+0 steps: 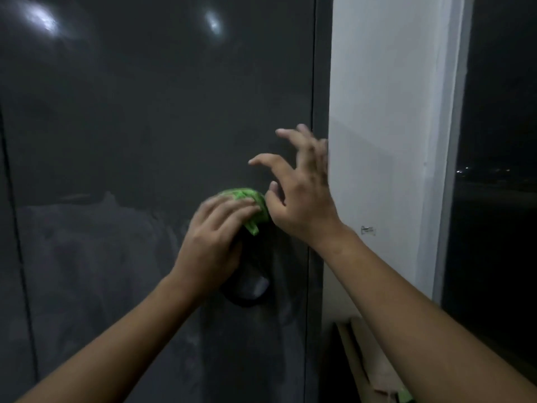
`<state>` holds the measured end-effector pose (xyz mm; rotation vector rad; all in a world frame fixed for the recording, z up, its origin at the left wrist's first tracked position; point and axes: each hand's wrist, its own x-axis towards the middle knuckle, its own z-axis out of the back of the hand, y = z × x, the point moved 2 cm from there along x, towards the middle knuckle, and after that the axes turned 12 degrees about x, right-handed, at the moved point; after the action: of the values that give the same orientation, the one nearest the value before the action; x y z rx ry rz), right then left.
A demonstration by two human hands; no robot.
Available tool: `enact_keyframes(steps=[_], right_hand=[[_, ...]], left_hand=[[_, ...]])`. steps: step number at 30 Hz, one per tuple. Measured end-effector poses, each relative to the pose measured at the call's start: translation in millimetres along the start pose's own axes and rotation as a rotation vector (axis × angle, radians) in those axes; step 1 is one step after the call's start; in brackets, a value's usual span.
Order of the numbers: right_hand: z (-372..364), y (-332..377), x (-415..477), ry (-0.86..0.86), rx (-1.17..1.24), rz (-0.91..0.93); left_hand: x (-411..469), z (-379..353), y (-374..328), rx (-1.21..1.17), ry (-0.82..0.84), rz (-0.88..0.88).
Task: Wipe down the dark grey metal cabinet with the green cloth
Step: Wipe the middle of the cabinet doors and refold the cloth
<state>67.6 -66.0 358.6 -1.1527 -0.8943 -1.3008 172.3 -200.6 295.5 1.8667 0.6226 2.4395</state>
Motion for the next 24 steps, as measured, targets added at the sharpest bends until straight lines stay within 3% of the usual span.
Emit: enact_keyframes(steps=[3, 7, 9, 15, 19, 24], right_hand=[[-18.7, -3.4, 10.6, 0.133, -0.015, 0.103], [-30.7, -3.9, 7.3, 0.111, -0.168, 0.197], [-31.6, -3.0, 5.2, 0.092, -0.188, 0.206], [-33.0, -2.5, 3.7, 0.085, -0.224, 0.203], [-33.3, -0.7, 3.9, 0.061, -0.232, 0.208], [-34.5, 0.9, 5.6, 0.053, -0.238, 0.213]], left_hand=[[-42.8, -5.4, -3.4, -0.026, 0.116, -0.160], [-79.2, 2.2, 12.8, -0.026, 0.220, -0.280], [-74.9, 10.3, 23.1, 0.000, 0.194, -0.274], [-10.0, 33.1, 70.8, 0.071, -0.112, 0.129], [-0.8, 33.7, 66.7, 0.042, -0.163, 0.285], [-56.1, 19.4, 46.5, -0.026, 0.011, -0.022]])
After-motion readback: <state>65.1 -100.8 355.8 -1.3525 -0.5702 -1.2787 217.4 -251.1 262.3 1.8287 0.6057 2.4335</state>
